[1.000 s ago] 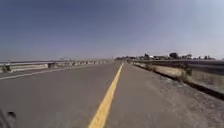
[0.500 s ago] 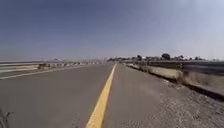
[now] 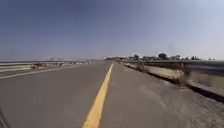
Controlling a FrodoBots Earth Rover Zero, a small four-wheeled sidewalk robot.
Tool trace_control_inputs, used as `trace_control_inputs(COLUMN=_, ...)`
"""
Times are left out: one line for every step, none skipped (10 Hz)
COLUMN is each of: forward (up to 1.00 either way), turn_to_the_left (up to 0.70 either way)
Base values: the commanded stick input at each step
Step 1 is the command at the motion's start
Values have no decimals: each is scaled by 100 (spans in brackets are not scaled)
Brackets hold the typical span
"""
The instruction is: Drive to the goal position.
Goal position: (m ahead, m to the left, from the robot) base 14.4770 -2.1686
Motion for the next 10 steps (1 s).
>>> trace_control_inputs(forward=50, turn_to_the_left=0)
trace_control_inputs(forward=50, turn_to_the_left=0)
trace_control_inputs(forward=50, turn_to_the_left=0)
trace_control_inputs(forward=50, turn_to_the_left=0)
trace_control_inputs(forward=50, turn_to_the_left=0)
trace_control_inputs(forward=50, turn_to_the_left=0)
trace_control_inputs(forward=50, turn_to_the_left=0)
trace_control_inputs(forward=50, turn_to_the_left=0)
trace_control_inputs(forward=50, turn_to_the_left=0)
trace_control_inputs(forward=50, turn_to_the_left=0)
